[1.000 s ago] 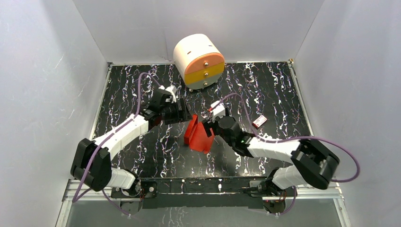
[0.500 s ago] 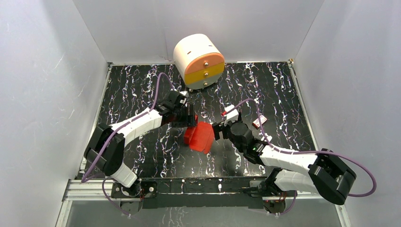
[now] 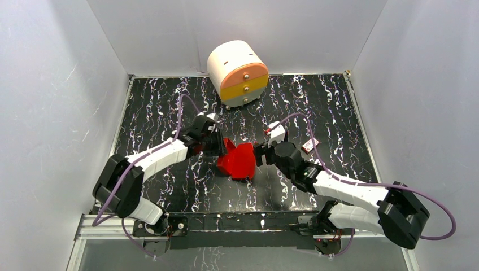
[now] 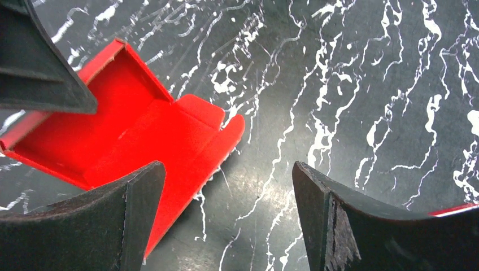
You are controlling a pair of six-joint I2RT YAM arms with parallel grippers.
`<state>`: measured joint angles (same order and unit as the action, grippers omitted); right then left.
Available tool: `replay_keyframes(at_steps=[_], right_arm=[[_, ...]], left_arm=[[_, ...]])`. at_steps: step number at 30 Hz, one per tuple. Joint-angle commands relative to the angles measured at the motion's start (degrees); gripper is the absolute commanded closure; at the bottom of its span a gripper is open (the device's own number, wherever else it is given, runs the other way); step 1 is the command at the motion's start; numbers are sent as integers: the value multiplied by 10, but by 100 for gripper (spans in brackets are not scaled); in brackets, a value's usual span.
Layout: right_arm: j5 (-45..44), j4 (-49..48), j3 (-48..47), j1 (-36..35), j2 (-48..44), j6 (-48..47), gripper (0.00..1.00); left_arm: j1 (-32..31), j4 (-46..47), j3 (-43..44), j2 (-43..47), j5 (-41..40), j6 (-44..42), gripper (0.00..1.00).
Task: Fold the paper box
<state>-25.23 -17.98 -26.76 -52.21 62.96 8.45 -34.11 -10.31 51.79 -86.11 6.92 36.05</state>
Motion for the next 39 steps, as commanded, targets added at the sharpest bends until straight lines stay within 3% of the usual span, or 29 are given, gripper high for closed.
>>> replay_keyframes(at_steps=[1, 8, 15, 23, 31, 39], right_arm=[[18, 61, -72, 3, -27, 23, 9], [69, 176, -183, 5, -6, 32, 10], [102, 293, -310, 4, 77, 32, 11], [107, 372, -394, 6, 188, 39, 16], [107, 394, -421, 11, 247, 37, 32], [140, 394, -426, 17, 266, 33, 60]], left_arm=[[21, 58, -59, 62, 10, 50, 74], [32, 210, -187, 125, 11, 159, 76], [34, 404, -315, 115, 8, 297, 76], [34, 509, -347, 63, 3, 362, 76], [34, 530, -356, 52, 1, 367, 76], [34, 559, -367, 45, 1, 369, 75]])
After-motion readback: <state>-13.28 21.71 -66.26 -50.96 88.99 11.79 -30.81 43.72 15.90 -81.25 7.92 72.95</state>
